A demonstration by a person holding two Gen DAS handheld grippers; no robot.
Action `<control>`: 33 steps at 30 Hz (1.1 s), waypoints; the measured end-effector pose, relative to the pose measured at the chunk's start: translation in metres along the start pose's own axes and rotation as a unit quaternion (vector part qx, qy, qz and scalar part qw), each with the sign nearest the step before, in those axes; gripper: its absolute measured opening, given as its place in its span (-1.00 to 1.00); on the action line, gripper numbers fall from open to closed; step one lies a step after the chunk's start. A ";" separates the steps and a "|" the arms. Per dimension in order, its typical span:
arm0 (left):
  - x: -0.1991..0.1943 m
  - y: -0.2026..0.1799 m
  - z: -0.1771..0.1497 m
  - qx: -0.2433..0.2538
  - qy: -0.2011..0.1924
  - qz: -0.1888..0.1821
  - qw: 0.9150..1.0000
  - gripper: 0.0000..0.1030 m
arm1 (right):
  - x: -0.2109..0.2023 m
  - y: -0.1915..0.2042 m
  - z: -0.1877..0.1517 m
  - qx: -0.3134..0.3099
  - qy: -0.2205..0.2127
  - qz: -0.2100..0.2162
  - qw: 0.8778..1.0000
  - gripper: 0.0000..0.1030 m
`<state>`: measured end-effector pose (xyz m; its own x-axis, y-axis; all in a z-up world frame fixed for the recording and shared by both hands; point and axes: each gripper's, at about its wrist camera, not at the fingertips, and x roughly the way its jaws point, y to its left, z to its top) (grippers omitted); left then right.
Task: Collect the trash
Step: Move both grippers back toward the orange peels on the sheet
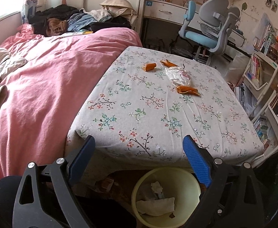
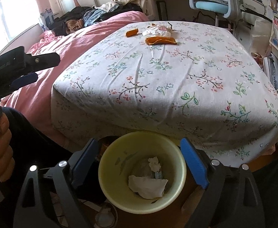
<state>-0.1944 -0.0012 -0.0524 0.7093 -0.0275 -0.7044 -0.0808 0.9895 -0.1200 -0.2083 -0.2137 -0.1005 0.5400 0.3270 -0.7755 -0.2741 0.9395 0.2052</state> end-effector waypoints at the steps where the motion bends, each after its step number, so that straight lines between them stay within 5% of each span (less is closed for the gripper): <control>1: 0.000 0.000 0.000 0.001 0.000 0.001 1.000 0.75 | 0.000 0.000 0.000 -0.001 0.000 0.000 1.000 0.66; 16: 0.004 -0.001 0.011 0.005 -0.015 0.013 1.000 0.81 | -0.007 0.011 0.013 -0.035 -0.030 -0.010 0.999 0.67; 25: 0.025 0.001 0.058 0.023 -0.027 0.023 0.999 0.81 | -0.001 0.005 0.088 -0.082 -0.069 -0.024 0.994 0.69; 33: 0.068 -0.004 0.102 0.066 -0.009 0.034 0.997 0.81 | 0.042 -0.002 0.154 -0.182 -0.045 -0.043 0.981 0.69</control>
<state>-0.0742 0.0075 -0.0287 0.7174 0.0424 -0.6954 -0.0377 0.9990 0.0220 -0.0625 -0.1857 -0.0414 0.6372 0.2712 -0.7214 -0.4823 0.8704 -0.0988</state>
